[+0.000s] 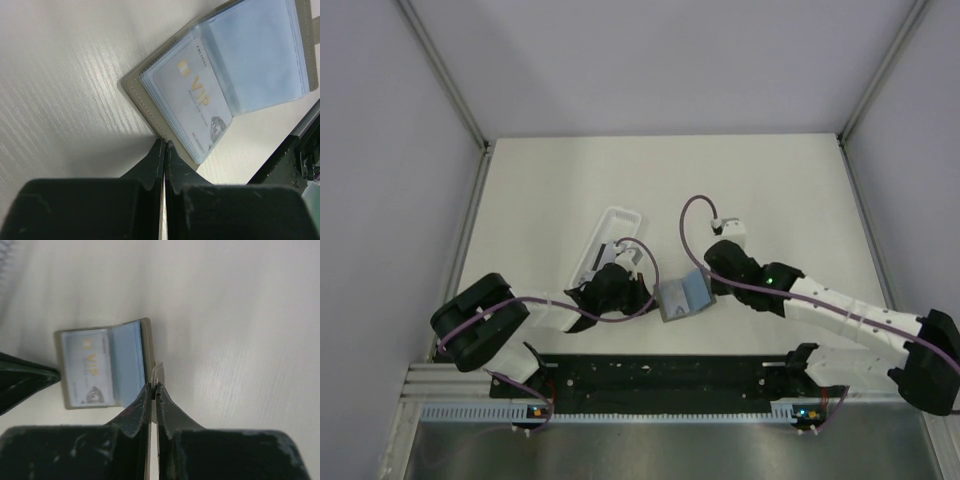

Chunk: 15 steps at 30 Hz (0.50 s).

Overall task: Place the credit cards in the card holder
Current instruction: Close the card holder at the corner of the board.

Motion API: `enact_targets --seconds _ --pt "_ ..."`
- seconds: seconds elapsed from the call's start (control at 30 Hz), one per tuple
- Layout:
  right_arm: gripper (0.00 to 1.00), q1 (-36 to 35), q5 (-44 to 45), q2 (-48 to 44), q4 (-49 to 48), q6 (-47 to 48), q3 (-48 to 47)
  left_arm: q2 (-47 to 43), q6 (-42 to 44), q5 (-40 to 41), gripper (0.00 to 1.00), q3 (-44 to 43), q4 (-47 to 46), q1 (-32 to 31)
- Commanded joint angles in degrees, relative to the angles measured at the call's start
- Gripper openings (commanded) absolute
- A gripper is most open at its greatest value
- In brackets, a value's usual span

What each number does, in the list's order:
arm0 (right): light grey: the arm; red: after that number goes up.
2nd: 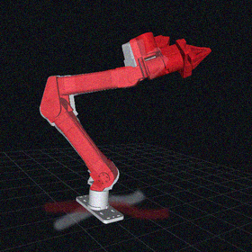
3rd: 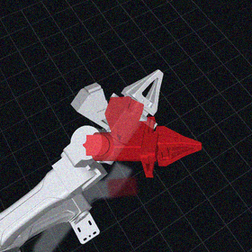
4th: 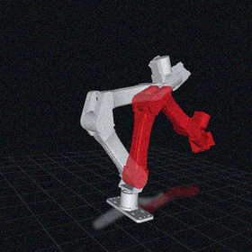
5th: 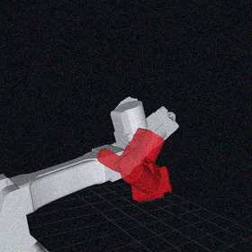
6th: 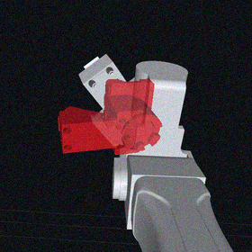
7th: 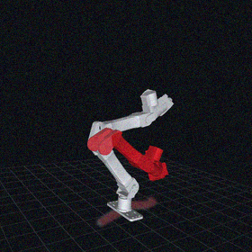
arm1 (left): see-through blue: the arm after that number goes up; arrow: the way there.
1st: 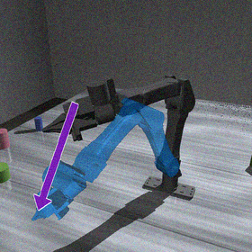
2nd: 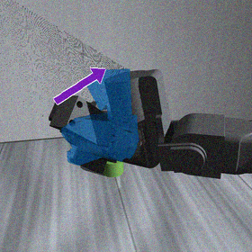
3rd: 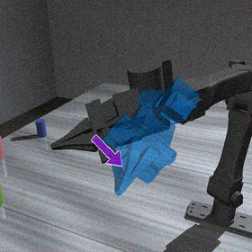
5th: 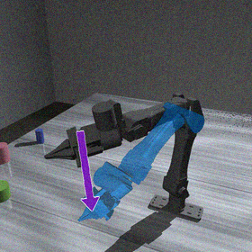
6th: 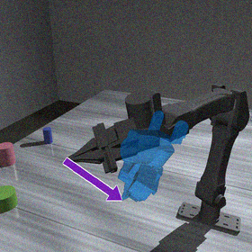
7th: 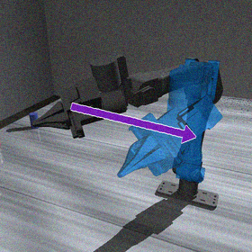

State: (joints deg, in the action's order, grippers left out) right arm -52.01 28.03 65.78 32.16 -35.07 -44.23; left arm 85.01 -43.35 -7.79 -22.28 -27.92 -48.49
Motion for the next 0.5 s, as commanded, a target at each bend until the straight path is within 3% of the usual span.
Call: enact_targets --seconds 0.0,0.23,0.47 --pt "0.0 -0.64 -14.9 -6.09 -11.05 3.6 2.04 -1.25 0.55 -0.03 0.0 0.31 0.41 -0.11" --pt "0.0 -0.64 -36.71 -2.68 -23.79 2.03 4.85 -4.84 0.03 1.02 0.0 0.22 3.66 -0.11" --pt "0.0 -0.9 -46.22 5.4 -39.7 -2.55 8.36 -24.25 -1.82 10.05 0.0 -0.21 20.68 -0.11"
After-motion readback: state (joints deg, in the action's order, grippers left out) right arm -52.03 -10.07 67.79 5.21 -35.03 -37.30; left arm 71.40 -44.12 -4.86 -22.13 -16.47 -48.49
